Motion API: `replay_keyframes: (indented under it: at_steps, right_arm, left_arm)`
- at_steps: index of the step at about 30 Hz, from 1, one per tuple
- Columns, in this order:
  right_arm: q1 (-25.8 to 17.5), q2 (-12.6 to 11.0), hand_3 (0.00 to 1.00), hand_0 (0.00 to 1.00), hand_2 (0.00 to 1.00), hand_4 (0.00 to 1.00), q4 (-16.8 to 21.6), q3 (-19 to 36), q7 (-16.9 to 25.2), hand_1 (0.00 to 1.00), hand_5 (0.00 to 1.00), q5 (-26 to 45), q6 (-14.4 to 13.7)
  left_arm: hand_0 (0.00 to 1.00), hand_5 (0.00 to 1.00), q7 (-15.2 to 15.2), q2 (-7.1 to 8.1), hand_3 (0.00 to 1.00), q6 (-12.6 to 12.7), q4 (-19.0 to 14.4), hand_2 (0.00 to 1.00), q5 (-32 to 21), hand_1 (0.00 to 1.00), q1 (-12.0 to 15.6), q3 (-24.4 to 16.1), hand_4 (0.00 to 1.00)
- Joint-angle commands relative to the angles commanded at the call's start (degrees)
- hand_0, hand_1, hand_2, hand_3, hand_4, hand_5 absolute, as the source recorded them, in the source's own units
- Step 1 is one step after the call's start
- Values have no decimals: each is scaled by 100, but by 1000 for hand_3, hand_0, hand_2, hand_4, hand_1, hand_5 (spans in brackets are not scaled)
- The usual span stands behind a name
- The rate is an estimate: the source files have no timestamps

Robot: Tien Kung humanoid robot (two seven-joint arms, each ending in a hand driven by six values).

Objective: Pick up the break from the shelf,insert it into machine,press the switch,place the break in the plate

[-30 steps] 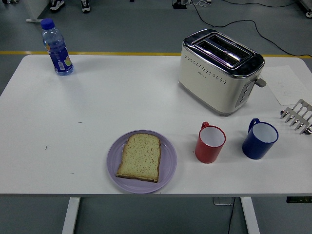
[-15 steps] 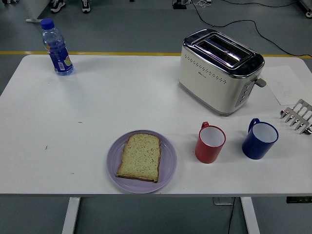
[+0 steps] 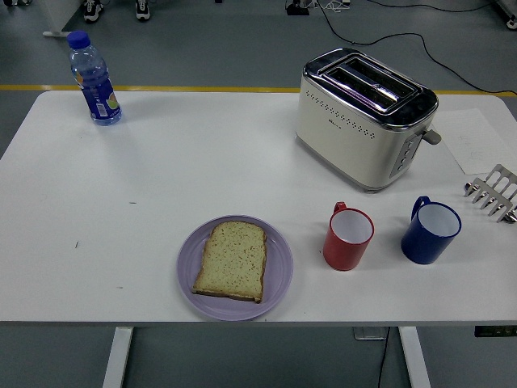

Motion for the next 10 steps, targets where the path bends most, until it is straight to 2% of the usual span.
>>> replay_keyframes:
  at_steps: [10]
  right_arm:
    - [11, 14, 643, 720, 686, 497, -5, -15, -37, 679, 408, -14, -40]
  left_arm:
    - [685, 833, -8, 2, 562, 13, 0, 675, -37, 692, -1, -15, 281]
